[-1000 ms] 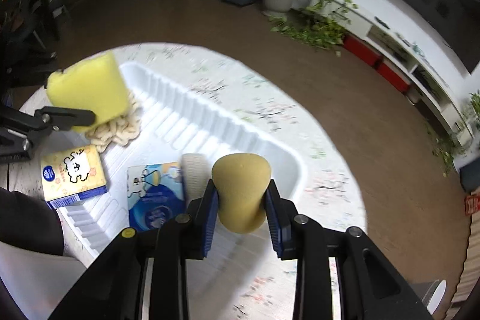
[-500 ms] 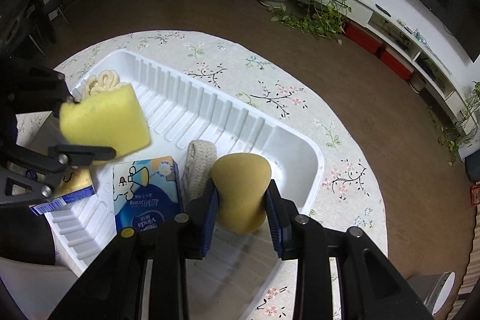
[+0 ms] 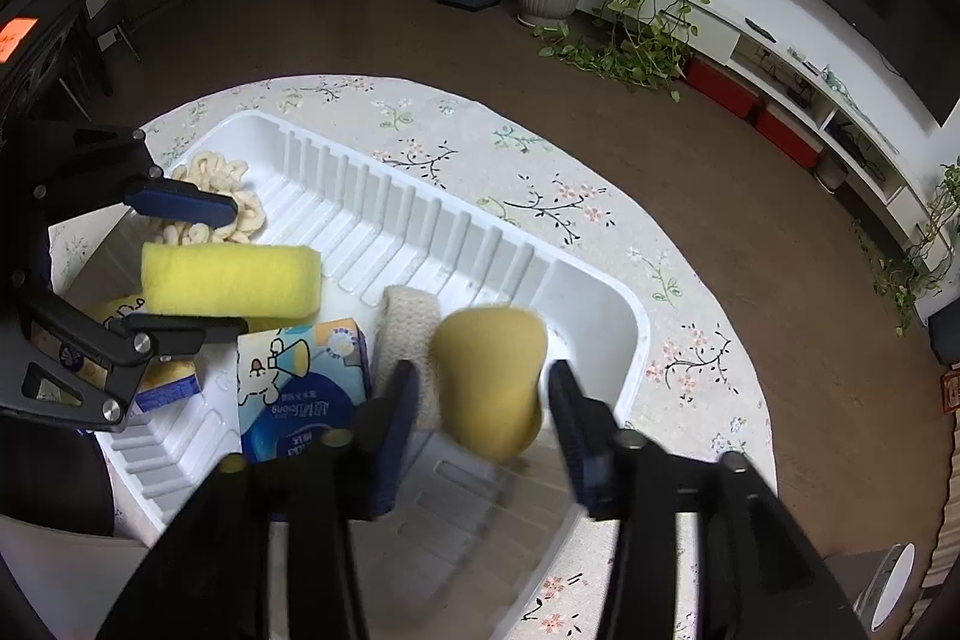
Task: Organize soft objects
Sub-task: 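Lower both sponges into the white tray and open both grippers, then withdraw both grippers from the tray back to the table items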
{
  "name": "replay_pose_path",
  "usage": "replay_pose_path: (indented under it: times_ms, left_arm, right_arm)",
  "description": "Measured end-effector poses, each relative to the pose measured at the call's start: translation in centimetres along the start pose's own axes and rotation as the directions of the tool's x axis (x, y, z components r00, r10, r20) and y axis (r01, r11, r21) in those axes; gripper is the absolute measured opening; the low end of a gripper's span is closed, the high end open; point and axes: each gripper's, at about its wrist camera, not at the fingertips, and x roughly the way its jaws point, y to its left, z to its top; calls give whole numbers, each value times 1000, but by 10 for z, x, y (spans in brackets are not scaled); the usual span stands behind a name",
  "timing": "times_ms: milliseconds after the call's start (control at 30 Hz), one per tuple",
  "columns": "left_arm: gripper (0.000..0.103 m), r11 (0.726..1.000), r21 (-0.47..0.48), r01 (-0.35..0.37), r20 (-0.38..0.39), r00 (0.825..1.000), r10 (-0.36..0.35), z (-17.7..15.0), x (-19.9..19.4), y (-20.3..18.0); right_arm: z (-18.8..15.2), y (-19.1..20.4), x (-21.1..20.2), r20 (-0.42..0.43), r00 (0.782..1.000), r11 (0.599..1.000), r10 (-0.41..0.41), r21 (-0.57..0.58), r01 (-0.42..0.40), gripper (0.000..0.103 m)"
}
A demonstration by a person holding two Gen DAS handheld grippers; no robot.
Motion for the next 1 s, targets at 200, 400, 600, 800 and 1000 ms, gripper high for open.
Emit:
replay_pose_path:
  times_ms: [200, 400, 600, 800, 1000]
  left_arm:
    - [72, 1000, -26, -7, 26, 1000, 7, 0, -12, 8]
    - [103, 997, -70, -27, 114, 993, 35, 1, -45, 21]
    - [103, 980, -171, -99, 208, 969, 134, -6, -98, 53]
    - [103, 947, -284, -151, 263, 937, 228, -34, -151, 80]
    - [103, 894, -424, -143, 277, 919, 279, -86, -196, 102]
  right_arm:
    - [1, -6, -12, 29, 1000, 1000, 4, 19, -5, 73]
    - [5, -5, -32, 70, 998, 1000, 5, 29, -7, 88]
    - [6, -18, -70, 134, 991, 997, -21, 81, 10, 103]
    - [-11, -45, -128, 204, 973, 983, -105, 169, 70, 103]
    - [-54, -80, -191, 239, 948, 940, -208, 315, 127, 103]
